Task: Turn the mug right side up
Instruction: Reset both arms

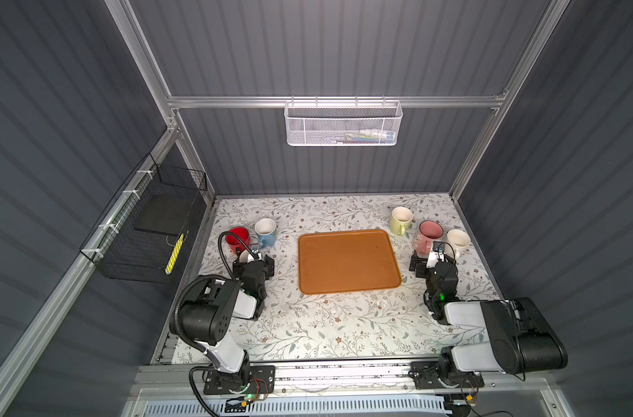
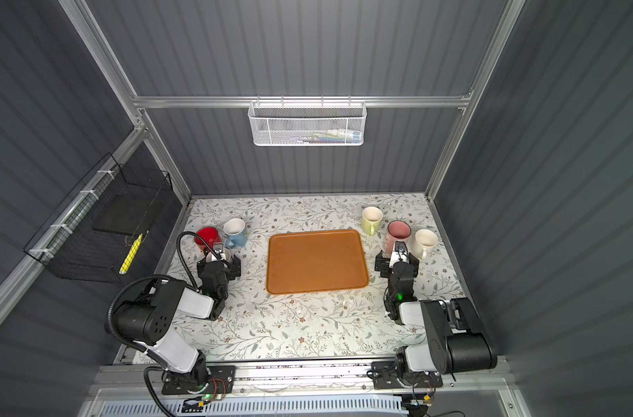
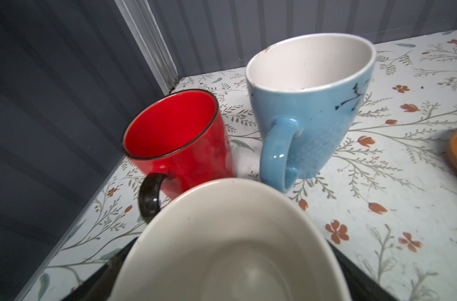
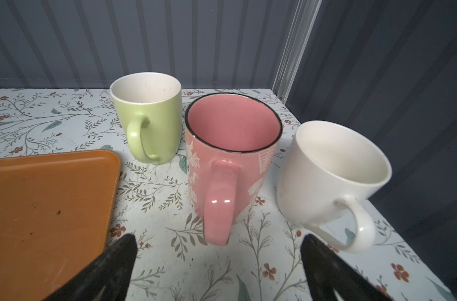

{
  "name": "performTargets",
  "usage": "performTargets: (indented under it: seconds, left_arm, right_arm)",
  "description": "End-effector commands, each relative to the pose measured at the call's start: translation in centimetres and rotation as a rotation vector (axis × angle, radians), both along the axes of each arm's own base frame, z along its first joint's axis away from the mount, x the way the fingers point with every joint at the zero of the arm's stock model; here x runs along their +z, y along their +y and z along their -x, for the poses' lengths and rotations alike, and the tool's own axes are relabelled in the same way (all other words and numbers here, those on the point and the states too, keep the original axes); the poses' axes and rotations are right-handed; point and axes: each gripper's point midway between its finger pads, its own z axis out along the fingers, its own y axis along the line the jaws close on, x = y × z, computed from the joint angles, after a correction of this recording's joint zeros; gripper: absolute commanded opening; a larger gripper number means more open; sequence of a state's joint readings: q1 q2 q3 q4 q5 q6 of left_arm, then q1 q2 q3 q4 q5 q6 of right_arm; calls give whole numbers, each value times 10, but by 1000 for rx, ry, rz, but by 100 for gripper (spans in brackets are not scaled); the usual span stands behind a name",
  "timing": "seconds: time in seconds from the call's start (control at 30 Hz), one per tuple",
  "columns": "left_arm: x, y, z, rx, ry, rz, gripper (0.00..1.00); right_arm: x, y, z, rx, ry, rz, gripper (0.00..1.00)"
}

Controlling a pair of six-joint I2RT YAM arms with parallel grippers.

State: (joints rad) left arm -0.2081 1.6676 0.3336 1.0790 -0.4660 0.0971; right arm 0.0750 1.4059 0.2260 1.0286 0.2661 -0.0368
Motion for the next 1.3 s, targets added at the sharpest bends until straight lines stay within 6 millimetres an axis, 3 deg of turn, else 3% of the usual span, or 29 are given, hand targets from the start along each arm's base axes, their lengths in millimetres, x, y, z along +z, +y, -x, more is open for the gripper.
performTargets:
  seconds: [0.0,0.13,0.5,1.27]
  left_arm:
    - [5,-7,-10,-60,-35,52,100]
    - [-2,-12,-13,-88,-5,48,100]
    - [-6,4,-23,-9,28,75,100]
    - [-6,4,-23,-9,28,74,100]
  right_arm:
    - [24,-1,-12,23,-90,-41,99]
    - [11,-4,-14,22,-56,-61,99]
    - [11,-6,-19,26,-52,-75,99]
    - [8,-3,-23,49,-27,-87,99]
